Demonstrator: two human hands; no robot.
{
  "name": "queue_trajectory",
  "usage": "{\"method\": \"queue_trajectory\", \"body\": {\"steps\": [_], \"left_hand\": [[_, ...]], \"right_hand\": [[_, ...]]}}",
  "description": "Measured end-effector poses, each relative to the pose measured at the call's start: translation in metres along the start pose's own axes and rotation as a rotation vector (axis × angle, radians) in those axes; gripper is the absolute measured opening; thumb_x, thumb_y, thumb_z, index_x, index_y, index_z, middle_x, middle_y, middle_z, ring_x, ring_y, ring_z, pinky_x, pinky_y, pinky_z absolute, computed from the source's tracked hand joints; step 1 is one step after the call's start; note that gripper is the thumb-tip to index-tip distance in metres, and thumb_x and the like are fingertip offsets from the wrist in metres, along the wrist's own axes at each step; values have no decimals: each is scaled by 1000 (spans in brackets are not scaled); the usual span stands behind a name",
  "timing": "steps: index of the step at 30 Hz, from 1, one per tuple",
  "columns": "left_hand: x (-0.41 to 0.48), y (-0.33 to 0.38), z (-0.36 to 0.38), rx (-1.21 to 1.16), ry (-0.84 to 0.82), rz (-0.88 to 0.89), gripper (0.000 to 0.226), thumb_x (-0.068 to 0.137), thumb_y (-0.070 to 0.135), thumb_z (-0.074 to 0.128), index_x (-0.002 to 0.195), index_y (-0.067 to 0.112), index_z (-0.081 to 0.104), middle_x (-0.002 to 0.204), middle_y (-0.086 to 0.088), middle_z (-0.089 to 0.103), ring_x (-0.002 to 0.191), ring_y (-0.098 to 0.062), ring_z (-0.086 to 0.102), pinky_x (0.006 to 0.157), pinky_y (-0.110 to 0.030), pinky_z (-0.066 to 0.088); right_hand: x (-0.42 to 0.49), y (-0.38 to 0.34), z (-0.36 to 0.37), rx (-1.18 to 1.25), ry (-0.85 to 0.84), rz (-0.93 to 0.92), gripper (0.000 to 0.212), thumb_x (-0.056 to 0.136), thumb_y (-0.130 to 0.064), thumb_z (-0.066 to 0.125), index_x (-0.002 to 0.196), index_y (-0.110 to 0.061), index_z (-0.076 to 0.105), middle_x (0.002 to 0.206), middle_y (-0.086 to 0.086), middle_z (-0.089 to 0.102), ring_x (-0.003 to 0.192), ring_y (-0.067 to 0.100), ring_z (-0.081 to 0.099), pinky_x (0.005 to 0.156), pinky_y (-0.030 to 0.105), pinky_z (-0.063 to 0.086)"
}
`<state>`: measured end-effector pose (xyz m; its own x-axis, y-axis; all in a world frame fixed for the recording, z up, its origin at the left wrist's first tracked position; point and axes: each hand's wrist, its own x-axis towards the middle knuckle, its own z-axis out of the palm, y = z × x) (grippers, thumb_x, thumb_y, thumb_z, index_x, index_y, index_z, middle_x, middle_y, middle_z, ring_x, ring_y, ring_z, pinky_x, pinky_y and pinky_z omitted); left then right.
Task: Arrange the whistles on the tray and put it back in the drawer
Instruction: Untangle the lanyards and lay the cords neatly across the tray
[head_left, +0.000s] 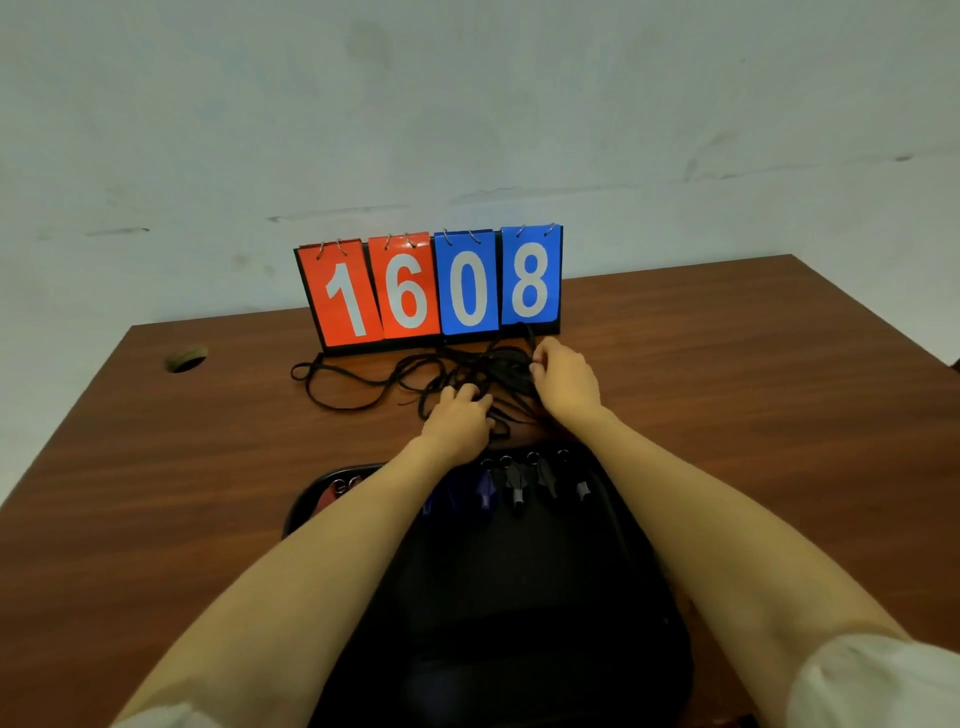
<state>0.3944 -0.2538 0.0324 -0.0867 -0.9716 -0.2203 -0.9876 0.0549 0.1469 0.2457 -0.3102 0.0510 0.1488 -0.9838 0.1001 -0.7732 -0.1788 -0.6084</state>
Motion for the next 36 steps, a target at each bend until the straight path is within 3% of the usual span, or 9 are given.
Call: {"method": "queue_trajectory", "body": {"steps": [2,7,10,14,17,24,29,33,36], "left_hand": [[-4,3,-6,-79,54,-51,45,101,25,34,143,9,36,148,-14,27,132,-37,26,109,-44,30],[-23,26,-51,-493,631,-57,40,95,18,52,133,7,43,137,-10,37,122,-26,44,101,-33,40],[-33,45,-98,-768,567,34,50,95,23,55,139,8,38,138,-10,44,116,-29,50,99,-34,44],[-47,53,-145,-809,607,54,26,98,21,47,100,0,61,81,-8,60,66,-13,56,60,-9,45],[-61,39,-171,-819,703,-28,24,97,16,47,96,-1,63,76,-6,60,55,-6,48,46,-4,39],[-122,17,-229,-738,883,-23,25,97,13,46,107,-1,64,90,-9,63,76,-20,59,70,-26,42],[-156,3,-239,-681,886,-73,23,96,14,48,106,0,64,98,-16,68,82,-24,62,72,-29,43],[-178,-14,-220,-566,798,-140,24,97,15,47,105,0,63,100,-18,67,91,-32,64,79,-38,49],[-188,-24,-204,-585,738,-173,23,96,15,47,103,-1,63,100,-19,68,92,-31,64,80,-38,50]], "right_hand": [[-2,-6,-17,31,92,-39,12,97,-19,47,101,-9,52,92,10,63,81,28,59,64,38,48],[-4,-32,-72,75,102,-294,14,95,-21,53,104,-12,61,98,4,64,83,19,58,74,35,50],[-11,-60,-102,44,89,-443,15,94,-18,54,104,-12,65,100,4,66,86,19,60,80,37,51],[-19,-99,-141,100,250,-519,14,93,-17,56,101,-11,65,100,4,68,89,20,62,82,39,51],[-24,-120,-179,155,431,-532,14,94,-20,55,99,-11,64,97,3,67,88,20,62,80,39,52],[-59,-151,-246,214,659,-531,12,95,-21,53,98,-14,64,96,-1,65,85,16,60,78,34,51],[-86,-156,-266,293,722,-479,12,95,-20,53,99,-14,63,96,0,65,85,16,60,78,34,51],[-106,-147,-267,250,686,-392,13,95,-21,53,99,-14,63,94,1,64,80,15,57,70,30,47],[-116,-136,-254,160,506,-311,11,95,-22,53,98,-14,60,84,3,63,73,21,59,65,32,48]]}}
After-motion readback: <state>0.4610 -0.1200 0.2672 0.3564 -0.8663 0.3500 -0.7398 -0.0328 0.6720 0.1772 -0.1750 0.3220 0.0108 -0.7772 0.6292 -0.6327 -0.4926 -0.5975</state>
